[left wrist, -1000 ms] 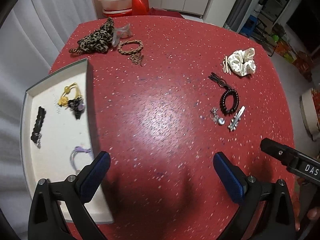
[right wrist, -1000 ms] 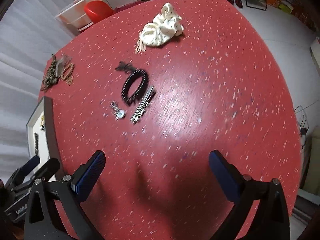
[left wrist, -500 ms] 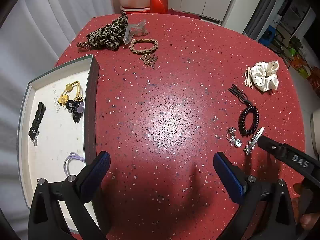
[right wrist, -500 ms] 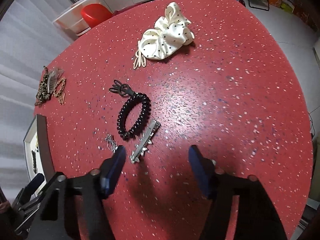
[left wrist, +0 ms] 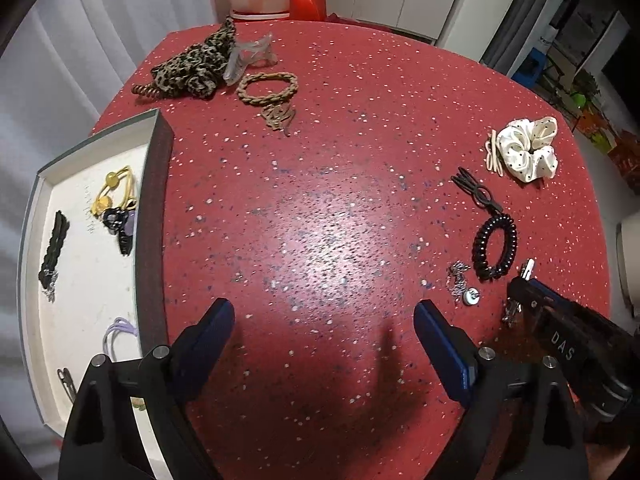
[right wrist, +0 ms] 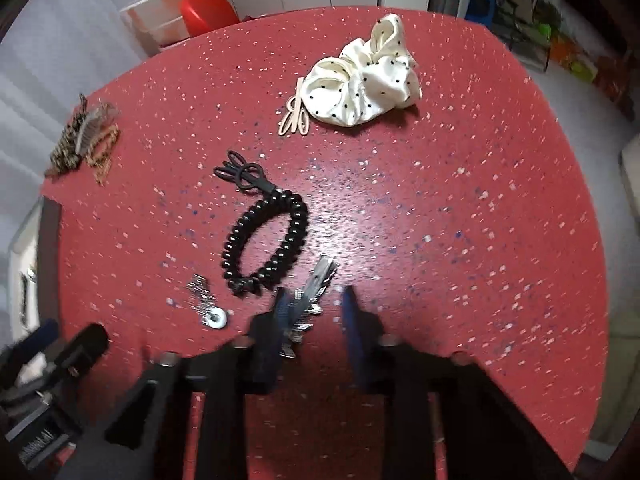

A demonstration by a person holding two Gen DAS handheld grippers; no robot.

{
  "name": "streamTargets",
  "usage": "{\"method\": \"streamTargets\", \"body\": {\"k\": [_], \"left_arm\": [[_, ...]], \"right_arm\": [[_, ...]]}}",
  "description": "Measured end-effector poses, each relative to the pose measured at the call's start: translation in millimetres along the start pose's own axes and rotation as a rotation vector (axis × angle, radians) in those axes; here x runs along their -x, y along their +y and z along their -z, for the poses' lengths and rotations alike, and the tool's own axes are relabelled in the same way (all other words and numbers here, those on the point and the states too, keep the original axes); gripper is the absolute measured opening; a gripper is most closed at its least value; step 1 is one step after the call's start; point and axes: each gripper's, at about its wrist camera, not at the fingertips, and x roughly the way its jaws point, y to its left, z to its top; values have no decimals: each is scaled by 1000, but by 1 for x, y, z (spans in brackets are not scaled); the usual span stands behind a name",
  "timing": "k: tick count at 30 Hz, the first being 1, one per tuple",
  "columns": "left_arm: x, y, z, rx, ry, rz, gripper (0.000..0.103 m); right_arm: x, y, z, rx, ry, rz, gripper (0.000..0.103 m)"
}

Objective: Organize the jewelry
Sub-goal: 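Grasp the silver barrette with right tool while left grasps silver charm chain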

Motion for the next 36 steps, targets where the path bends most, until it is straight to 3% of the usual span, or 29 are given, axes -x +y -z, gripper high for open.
{"method": "streamTargets", "body": {"k": [3,8,11,23,25,28,29,33,34,35,36], "left_arm": [[-4,-9,-2,-18,4,32,85],[-13,-27,-8,-50,25,107,84],[-22,-41,-11,-95,50,147,71],[-38,-80,-17,-214,51,170,70],[-38,-87,-17,-230,41,159,62],[-38,-94,-17,-255,33,147,57],[-38,-96,-17,-260,31,146,49],[-41,-103,-17,-275,26,134,49],[-42,-103,-17,-274,25,134,45],[-42,-104,-17,-274,23,140,28],[-41,-102,-15,-275,25,145,21]], "right_arm": [[2,-6,1,-11,-5,-14,17],[6,-20,3,-46,-15,-51,16],[8,-28,8,-54,-18,-63,15],[11,-41,14,-88,-41,-107,15],[10,-41,14,-94,-43,-110,15],[17,-54,19,-102,-45,-115,15],[18,-56,20,-104,-45,-117,15],[19,-58,21,-106,-45,-122,15],[19,-59,21,-107,-45,-123,15],[19,-58,20,-108,-45,-123,15],[19,-58,21,-108,-44,-123,15]]}}
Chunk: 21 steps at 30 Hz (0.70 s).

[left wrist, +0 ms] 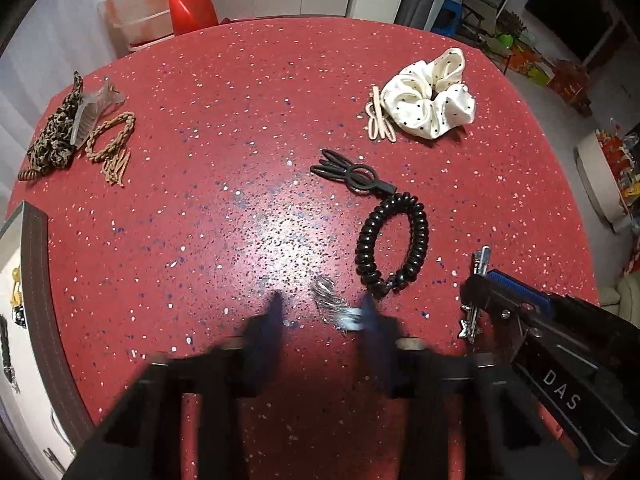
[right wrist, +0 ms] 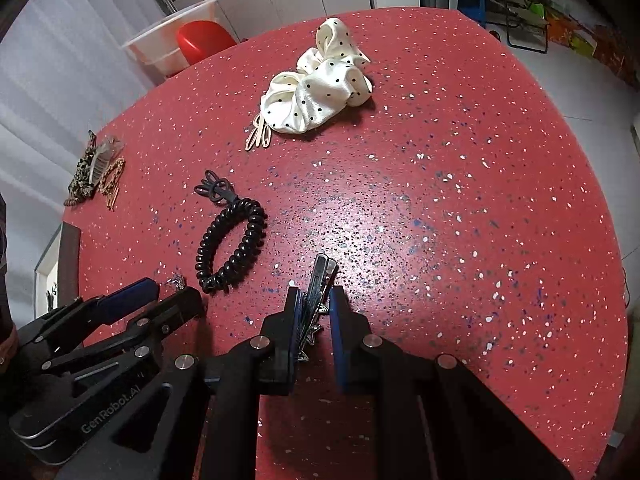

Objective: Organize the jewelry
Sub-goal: 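Grasp the silver barrette with right tool while left grasps silver charm chain, then carry both items to the white tray and open both tools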

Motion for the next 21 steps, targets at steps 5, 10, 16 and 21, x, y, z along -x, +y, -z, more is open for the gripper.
{"method": "streamTargets", "body": {"k": [5,10,16,21], "left_arm": [[4,7,2,12,-9,14,12],[14,19,4,39,-25,32,12],[26,26,12,46,-34,38,12],[37,31,21,45,-42,42,12]], "right_arm": [[0,0,0,-1,1,1,15],[0,2,-2,-3,5,-6,15],[9,7,-4,6,2,-29,14],[17,9,-5,-6,6,-46,14]]}}
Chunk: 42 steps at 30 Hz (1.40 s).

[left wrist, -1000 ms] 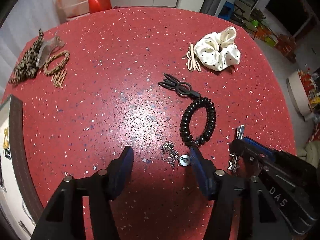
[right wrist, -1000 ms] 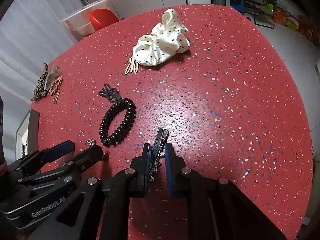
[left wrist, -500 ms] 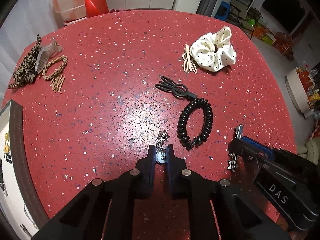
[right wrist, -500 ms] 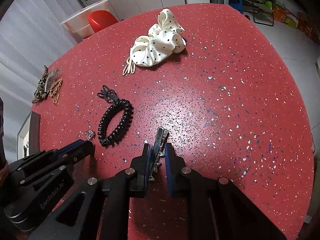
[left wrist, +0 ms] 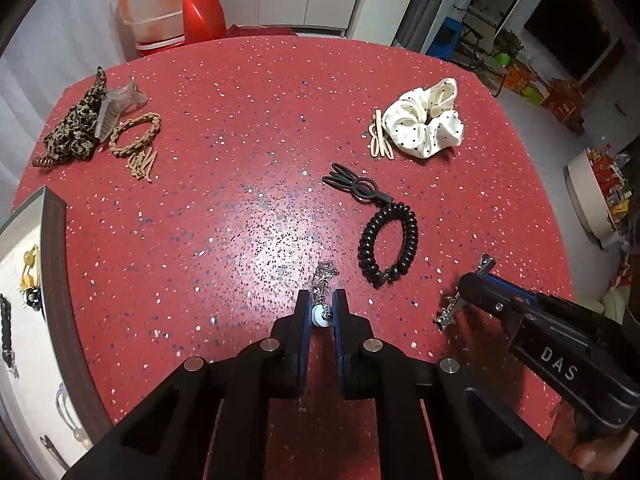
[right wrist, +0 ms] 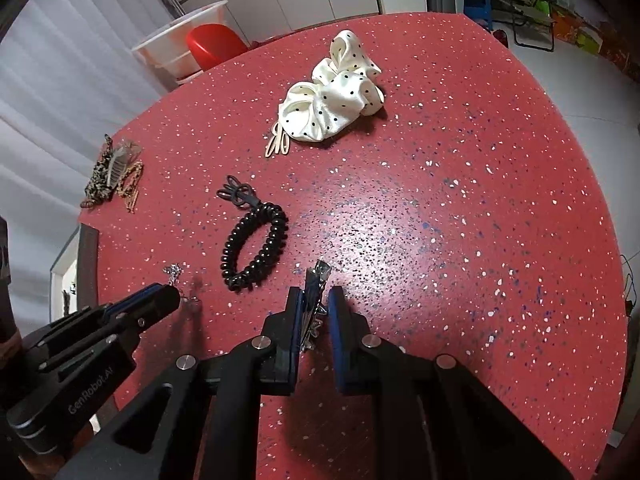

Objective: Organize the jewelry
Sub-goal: 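Carry both items to the white tray and open both tools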

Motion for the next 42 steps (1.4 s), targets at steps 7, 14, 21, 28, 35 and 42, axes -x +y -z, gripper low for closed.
{"method": "streamTargets", "body": {"k": [7,14,21,28,35,42], "left_arm": [[18,2,5,6,-6,-2,12],[34,7,14,18,-16,-7,12],[55,12,24,27,-23,-12,12],[85,18,34,45,-36,-8,12],[119,28,48,58,-49,-15,12],[155,49,60,96,-68,-33,12]], "right_arm": [[6,-3,3,-24,11,2,14],[20,2,8,-15,3,-3,14],[32,10,14,-13,12,-10,14],[56,25,18,8,6,-11,14],[85,41,20,30,-7,-13,14],[113,66,21,66,-22,-18,14]]}}
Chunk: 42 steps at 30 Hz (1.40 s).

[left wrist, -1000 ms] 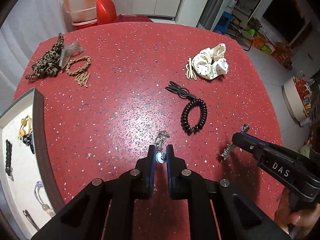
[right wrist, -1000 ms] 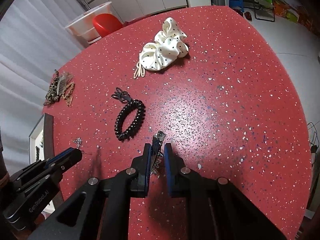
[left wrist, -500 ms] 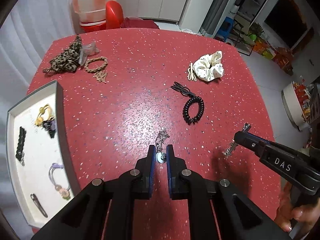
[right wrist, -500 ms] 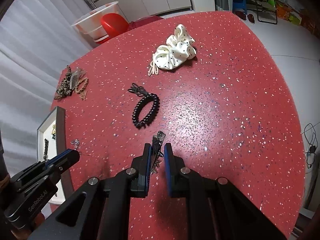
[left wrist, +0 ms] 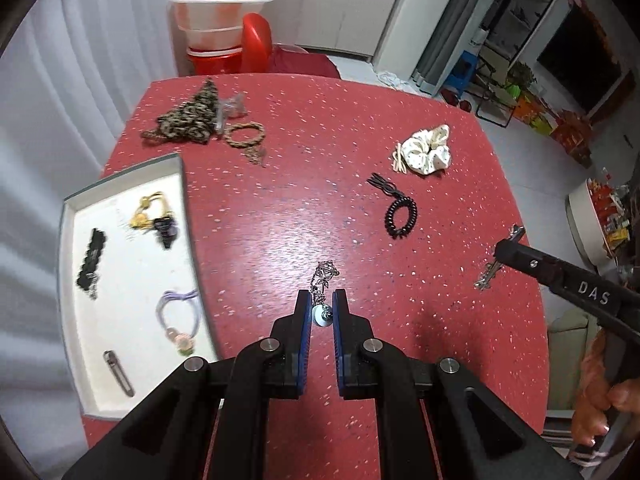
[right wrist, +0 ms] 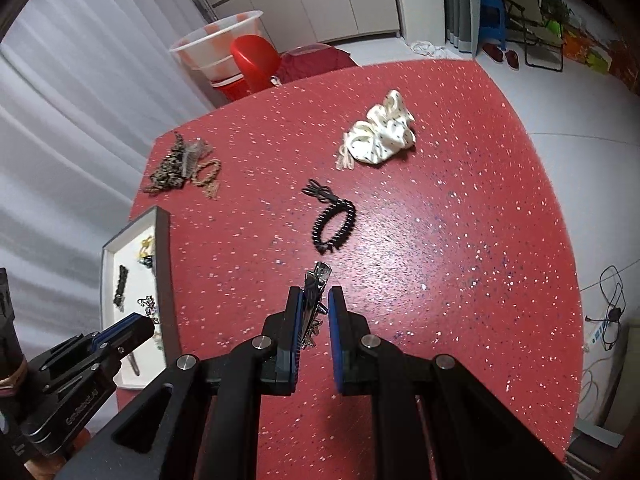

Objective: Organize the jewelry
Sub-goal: 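Carry both items to the white tray and open both tools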

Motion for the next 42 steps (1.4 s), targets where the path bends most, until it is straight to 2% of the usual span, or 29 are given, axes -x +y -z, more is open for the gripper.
{"method": "streamTargets", "body": {"k": [11,23,42], "left_arm": [[40,50,9,80,-40,-37,12],[62,112,26,193,-69,-89,12],[70,201,45,348,-81,-174,12]], "right_arm": [[21,58,-8,89,-12,-36,14],[26,136,-12,206,-12,-102,14],[-17,254,-6,404,69,-201,14]]}}
